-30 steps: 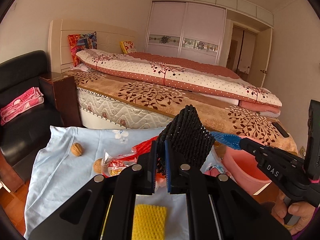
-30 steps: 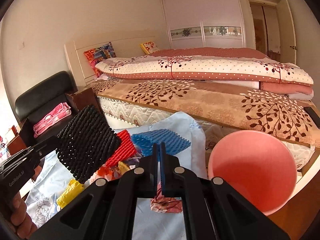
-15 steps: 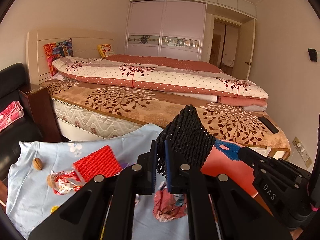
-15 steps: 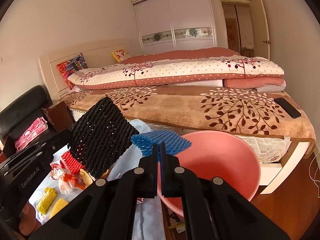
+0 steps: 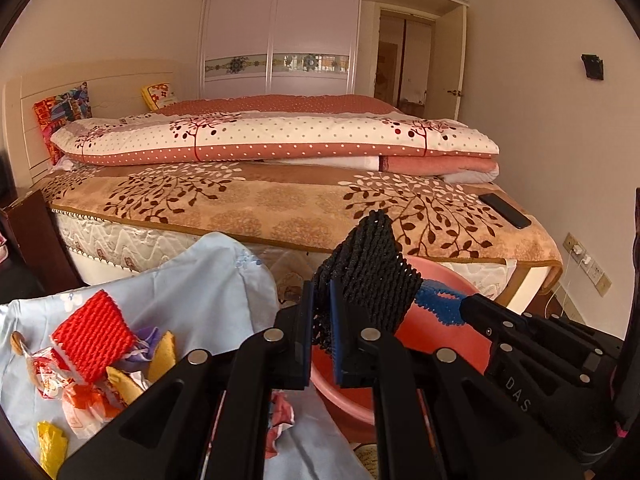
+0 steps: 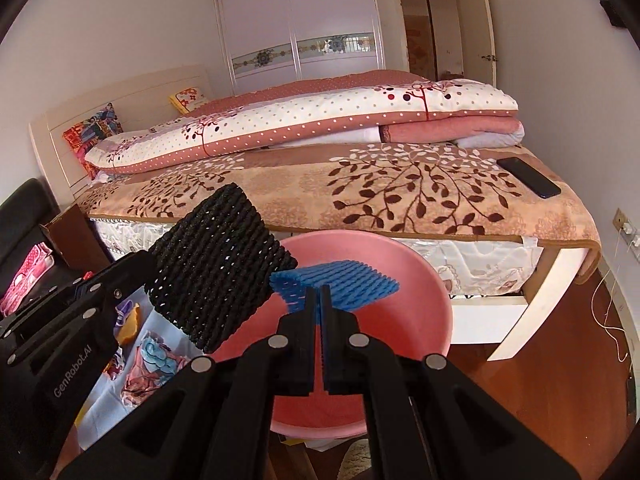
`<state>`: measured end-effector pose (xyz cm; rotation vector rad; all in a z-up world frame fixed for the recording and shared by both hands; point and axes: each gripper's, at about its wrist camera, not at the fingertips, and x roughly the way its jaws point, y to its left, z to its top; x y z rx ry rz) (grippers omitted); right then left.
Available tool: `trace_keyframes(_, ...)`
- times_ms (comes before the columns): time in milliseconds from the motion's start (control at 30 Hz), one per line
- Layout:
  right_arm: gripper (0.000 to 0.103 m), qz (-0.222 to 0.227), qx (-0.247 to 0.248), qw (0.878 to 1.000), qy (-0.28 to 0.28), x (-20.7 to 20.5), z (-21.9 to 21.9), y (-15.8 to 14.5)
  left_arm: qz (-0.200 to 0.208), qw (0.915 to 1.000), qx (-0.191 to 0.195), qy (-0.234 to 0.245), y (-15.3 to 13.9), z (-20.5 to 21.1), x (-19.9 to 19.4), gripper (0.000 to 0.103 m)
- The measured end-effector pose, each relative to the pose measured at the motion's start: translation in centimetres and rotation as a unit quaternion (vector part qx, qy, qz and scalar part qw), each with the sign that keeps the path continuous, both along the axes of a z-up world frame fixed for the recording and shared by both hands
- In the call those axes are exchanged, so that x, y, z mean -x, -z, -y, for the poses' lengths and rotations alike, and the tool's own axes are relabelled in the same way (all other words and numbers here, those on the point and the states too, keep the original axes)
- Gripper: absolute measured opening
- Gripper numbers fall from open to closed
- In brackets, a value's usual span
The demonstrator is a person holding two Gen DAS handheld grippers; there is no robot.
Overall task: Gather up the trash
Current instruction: 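Carry both sleeves over the pink bucket and open both tools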
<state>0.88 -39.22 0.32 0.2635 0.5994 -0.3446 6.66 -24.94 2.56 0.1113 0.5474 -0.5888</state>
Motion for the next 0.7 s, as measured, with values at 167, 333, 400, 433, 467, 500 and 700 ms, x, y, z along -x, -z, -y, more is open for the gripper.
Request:
trace_keyframes(167, 0.002, -0.018, -0.005, 1.000, 0.010, -0.3, 1.2, 1.2, -0.009, 0.9997, -0.014, 0.016, 1.3, 1.8, -0.3, 0.007)
trace_keyframes(333, 0.002, -0.028, -0.019, 0.999, 0.014, -0.6, 2.5, 2.2, -0.019, 0.9991, -0.030, 0.023, 2.5, 3.1, -0.9, 0.007)
trace_keyframes(400, 0.002, -0.033, -0.020, 0.999, 0.014, -0.7, 2.7, 2.6, -0.023, 0.9988, -0.036, 0.025, 3.0, 3.5, -1.2, 0.007)
trace_keyframes(433, 0.002, -0.035, -0.020, 0.999, 0.013, -0.8, 2.8, 2.7, -0.025, 0.9987, -0.037, 0.025, 3.2, 3.6, -1.2, 0.007)
trace_keyframes(467, 0.002, -0.037, -0.020, 0.999, 0.012, -0.9, 2.9, 2.9, -0.029, 0.9985, -0.039, 0.026, 3.4, 3.7, -1.4, 0.007)
trace_keyframes(500, 0.002, -0.037, -0.020, 0.999, 0.012, -1.0, 3.0, 3.0, -0.031, 0.9984, -0.040, 0.026, 3.5, 3.7, -1.4, 0.007)
trace_keyframes(700, 0.002, -0.033, -0.024, 0.999, 0.016, -1.4, 3.2, 3.1, -0.041, 0.9979, -0.045, 0.022, 4.2, 3.9, -1.8, 0.007)
